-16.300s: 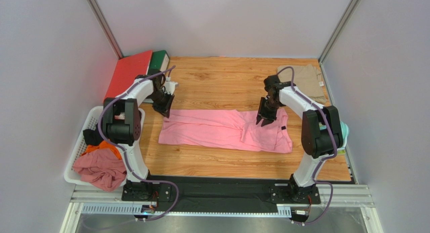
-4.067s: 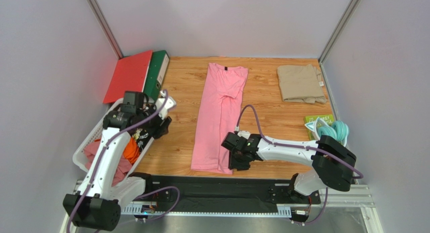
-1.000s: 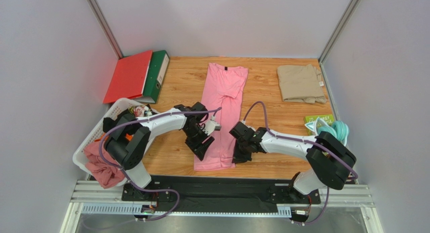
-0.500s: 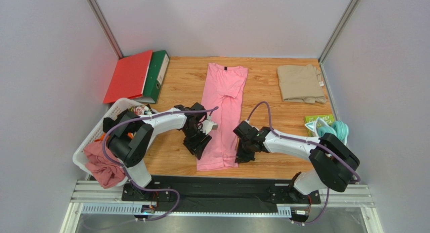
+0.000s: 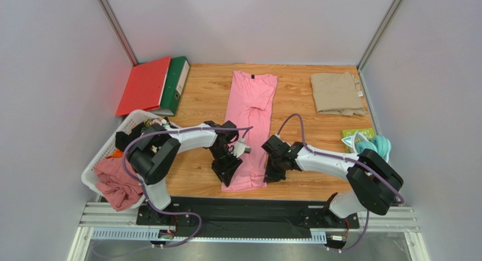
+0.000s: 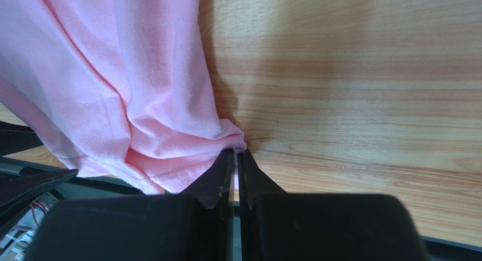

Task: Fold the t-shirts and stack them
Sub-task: Grab the bottom of the folded rectangular tshirt with both arms

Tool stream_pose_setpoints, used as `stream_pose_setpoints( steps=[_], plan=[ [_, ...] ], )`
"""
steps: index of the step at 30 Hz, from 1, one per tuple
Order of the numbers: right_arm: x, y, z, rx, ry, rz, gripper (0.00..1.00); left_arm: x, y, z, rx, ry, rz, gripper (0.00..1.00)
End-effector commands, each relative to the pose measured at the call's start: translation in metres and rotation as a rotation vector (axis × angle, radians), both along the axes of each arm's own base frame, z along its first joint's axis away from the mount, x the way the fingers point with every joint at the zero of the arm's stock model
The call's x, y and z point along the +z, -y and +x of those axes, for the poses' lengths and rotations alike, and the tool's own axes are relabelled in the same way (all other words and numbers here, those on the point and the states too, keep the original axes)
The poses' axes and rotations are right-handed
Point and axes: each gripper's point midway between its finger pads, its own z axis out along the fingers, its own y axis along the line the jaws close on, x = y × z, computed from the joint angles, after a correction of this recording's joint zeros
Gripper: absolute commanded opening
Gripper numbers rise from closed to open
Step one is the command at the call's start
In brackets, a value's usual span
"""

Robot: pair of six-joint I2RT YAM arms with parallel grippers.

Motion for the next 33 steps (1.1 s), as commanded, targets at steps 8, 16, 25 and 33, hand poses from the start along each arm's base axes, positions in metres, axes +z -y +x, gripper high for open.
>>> stream_pose_setpoints(
  steps=[8, 16, 25, 33],
  plan=[
    [0.003, 0.005, 0.001, -0.003, 0.016, -0.008, 0.04, 0.007, 0.007, 0.003, -0.009, 0.040, -0.036, 0.46],
    [0.006, 0.006, 0.001, -0.004, 0.021, -0.007, 0.04, 0.009, 0.007, 0.004, -0.006, 0.041, -0.039, 0.00],
    [0.031, 0.002, 0.007, 0.021, 0.059, 0.012, 0.04, 0.065, -0.005, -0.004, -0.105, -0.002, -0.137, 0.00],
    [0.068, -0.002, 0.006, 0.012, 0.106, 0.091, 0.04, 0.099, -0.015, -0.005, -0.135, -0.016, -0.193, 0.00]
  ],
)
